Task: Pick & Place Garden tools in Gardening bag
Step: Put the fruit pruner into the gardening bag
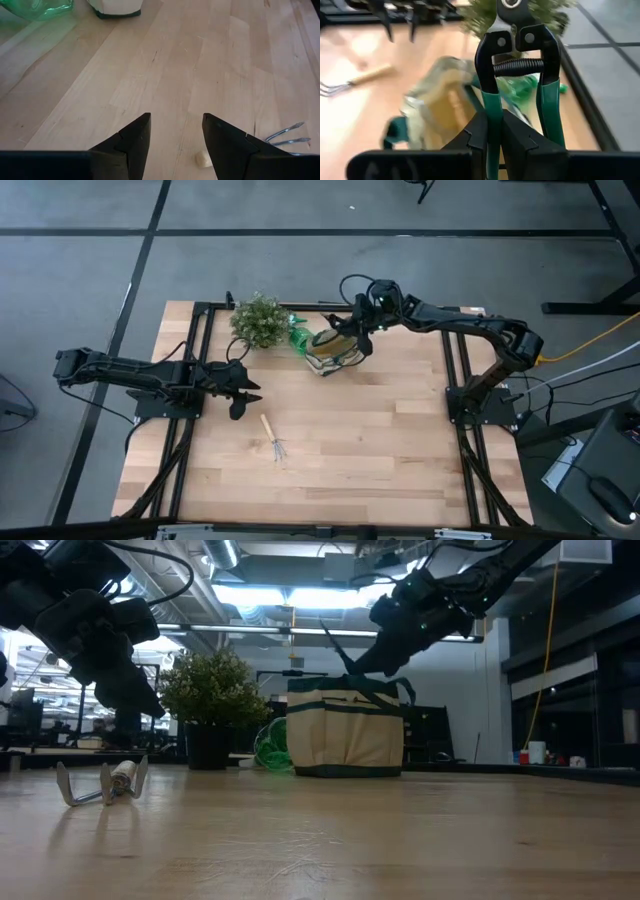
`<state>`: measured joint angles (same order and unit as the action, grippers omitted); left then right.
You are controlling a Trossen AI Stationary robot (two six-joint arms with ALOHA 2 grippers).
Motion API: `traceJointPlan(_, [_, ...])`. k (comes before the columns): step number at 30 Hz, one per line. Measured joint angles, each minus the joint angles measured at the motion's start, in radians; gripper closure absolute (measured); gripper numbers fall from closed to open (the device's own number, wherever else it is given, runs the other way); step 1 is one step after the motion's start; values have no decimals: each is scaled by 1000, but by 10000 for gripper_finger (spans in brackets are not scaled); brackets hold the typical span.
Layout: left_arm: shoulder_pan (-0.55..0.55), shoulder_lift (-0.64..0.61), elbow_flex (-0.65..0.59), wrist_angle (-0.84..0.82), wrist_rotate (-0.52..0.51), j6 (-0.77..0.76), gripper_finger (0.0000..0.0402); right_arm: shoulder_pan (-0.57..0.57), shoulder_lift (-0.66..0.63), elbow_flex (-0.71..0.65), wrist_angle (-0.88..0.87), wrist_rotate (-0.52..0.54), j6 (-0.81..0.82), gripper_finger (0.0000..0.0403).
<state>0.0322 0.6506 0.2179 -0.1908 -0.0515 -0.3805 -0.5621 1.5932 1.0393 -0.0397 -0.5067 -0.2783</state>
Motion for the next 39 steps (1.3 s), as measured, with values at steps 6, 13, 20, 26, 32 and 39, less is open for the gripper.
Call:
traceJointPlan(6, [0, 0, 0, 0, 0, 0, 226, 0, 0, 0, -43, 17, -63, 364])
traceJointPlan(13, [0, 0, 0, 0, 0, 0, 228, 1, 0, 0, -94, 46, -148, 364])
traceJointPlan(20, [0, 0, 0, 0, 0, 0, 227, 6, 0, 0, -122, 66, -209, 364])
traceJointPlan(26, [0, 0, 0, 0, 0, 0, 226, 46, 1, 0, -149, 62, -213, 364])
traceJointPlan(32, [0, 0, 0, 0, 0, 0, 228, 102, -22, -1, -138, 157, -222, 364])
traceJointPlan(39, [0, 0, 0, 0, 0, 0, 227, 110, -53, -1, -215, 272, -247, 364])
